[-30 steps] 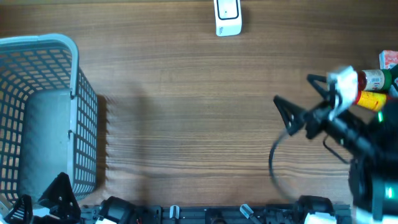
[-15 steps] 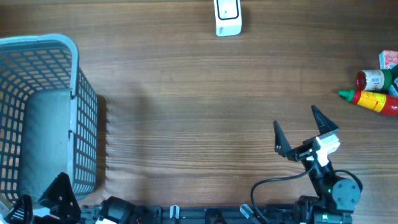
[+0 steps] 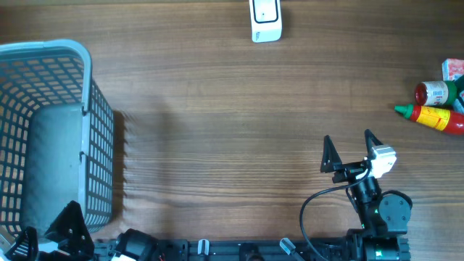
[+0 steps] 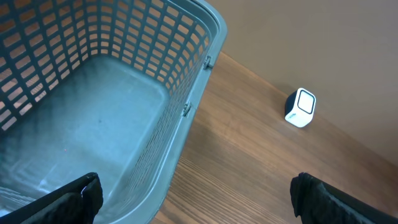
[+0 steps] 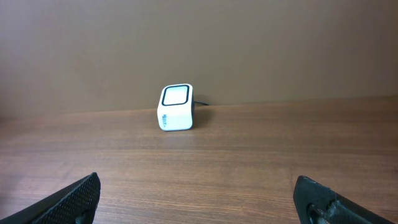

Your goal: Scan the item barcode

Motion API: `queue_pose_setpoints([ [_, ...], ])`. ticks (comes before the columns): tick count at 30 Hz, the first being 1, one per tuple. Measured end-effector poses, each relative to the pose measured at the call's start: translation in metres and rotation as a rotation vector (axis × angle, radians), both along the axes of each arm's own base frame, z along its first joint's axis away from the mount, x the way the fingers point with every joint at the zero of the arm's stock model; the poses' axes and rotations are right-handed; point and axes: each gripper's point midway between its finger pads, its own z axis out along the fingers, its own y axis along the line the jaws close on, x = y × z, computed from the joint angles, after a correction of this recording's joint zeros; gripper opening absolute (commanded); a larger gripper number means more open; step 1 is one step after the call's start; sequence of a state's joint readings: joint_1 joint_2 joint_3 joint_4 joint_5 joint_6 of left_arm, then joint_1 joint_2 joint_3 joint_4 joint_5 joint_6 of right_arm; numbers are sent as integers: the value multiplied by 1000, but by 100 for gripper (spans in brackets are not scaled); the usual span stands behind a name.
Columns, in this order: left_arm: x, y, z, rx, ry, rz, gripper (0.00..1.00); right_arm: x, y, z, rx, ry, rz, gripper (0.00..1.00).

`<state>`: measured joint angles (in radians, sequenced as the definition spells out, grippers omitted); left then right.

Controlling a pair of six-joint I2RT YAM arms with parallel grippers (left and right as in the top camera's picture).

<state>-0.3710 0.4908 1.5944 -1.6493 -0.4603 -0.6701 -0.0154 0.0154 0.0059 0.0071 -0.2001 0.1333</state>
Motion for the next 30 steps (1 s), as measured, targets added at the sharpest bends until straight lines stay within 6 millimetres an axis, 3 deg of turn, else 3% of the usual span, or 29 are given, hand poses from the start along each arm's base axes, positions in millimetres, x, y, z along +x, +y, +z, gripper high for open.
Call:
queue_pose_setpoints([
  [14, -2, 1, -5, 8, 22, 0, 100, 0, 0, 0, 0, 0, 0, 100],
  [19, 25, -7, 34, -51, -193, 53, 100, 0, 0, 0, 0, -1, -2, 100],
  [21, 41, -27, 56, -17, -336, -55, 100, 0, 0, 0, -1, -1, -3, 100],
  [23, 59, -54, 91, -1, -605, -192, 100, 0, -1, 0, -1, -1, -3, 100],
  [25, 87, -86, 67, 45, -683, -343, 100, 0, -1, 0, -3, -1, -3, 100],
  [27, 115, -110, 18, 58, -615, -447, 100, 0, -1, 0, -3, -1, -3, 100],
  [28, 127, -120, -18, 57, -535, -491, 100, 0, -1, 0, -3, -1, -3, 100],
  [30, 148, -131, -118, 62, -291, -540, 100, 0, -1, 0, -3, -1, -3, 100],
])
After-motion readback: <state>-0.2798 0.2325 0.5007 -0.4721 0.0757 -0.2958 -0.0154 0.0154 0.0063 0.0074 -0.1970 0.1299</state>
